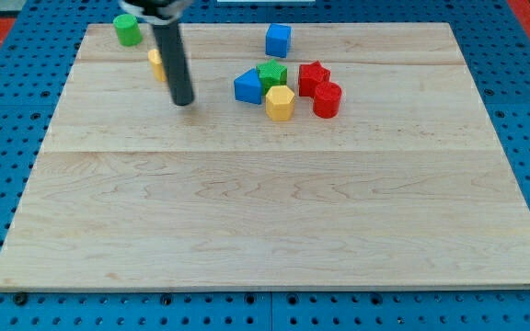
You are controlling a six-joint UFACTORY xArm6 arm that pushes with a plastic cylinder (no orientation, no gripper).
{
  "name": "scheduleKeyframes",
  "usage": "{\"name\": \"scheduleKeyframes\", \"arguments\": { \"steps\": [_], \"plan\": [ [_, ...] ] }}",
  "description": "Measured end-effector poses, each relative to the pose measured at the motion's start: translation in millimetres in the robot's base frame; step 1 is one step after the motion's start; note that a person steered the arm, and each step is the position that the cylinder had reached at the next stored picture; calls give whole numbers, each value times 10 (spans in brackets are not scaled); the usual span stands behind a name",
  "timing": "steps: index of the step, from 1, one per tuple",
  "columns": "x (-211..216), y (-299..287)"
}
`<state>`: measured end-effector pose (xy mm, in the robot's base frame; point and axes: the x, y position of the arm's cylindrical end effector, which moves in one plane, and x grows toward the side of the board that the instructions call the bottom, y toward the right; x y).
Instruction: Place yellow blocks in a diagonal line
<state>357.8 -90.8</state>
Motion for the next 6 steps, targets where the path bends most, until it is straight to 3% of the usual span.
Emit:
{"name": "scheduleKeyframes", "arguments": {
  "steps": [3, 4, 6],
  "plan": [
    [313, 1426],
    [297, 897],
    [-242, -1019]
  ]
}}
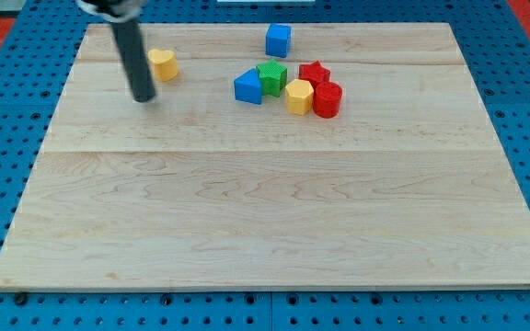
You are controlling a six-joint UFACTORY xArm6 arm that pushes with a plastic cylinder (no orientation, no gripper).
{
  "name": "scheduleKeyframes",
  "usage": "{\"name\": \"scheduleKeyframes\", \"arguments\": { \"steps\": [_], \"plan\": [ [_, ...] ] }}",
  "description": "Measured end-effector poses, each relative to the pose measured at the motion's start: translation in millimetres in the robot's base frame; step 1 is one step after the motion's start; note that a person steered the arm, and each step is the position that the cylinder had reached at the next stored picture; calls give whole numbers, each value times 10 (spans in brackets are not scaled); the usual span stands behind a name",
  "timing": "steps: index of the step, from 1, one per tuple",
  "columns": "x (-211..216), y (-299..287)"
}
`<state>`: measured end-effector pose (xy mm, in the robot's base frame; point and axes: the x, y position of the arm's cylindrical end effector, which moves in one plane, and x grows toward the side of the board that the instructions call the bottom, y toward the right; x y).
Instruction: Place yellow blocks in a diagonal line
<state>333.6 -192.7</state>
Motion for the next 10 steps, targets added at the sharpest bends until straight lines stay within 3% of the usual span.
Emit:
{"name": "scheduleKeyframes", "arguments": {
  "steps": [1, 2, 4, 6, 7, 9, 10],
  "plan": [
    [-371, -262],
    [-408, 96],
    [-397, 1828],
    [-585, 757],
    [-766, 675],
    [-708, 2636],
    [-708, 3190]
  ]
}}
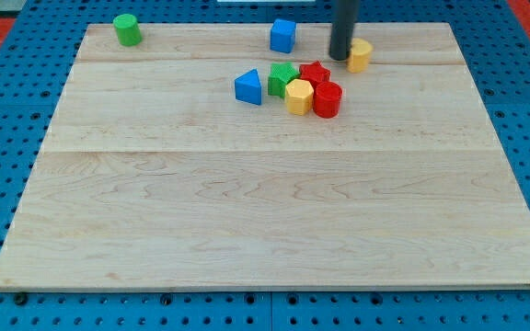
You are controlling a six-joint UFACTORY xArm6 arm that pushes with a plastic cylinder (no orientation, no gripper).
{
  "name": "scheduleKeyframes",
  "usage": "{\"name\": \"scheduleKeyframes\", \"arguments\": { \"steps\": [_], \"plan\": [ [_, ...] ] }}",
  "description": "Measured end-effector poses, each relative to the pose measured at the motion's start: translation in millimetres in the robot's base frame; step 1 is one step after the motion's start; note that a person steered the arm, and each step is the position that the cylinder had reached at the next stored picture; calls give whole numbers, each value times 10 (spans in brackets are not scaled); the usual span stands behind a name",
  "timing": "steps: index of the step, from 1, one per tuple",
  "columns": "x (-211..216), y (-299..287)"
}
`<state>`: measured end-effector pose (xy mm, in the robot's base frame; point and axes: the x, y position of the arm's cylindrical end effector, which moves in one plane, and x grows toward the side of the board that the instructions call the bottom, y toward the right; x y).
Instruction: Place yellow blocks in a diagonal line
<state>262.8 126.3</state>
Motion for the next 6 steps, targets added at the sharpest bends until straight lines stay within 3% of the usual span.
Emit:
{"name": "scheduleKeyframes", "arguments": {
  "steps": [2, 4, 6],
  "plan": [
    [283, 101],
    [-51, 515],
    [-457, 500]
  ]
}}
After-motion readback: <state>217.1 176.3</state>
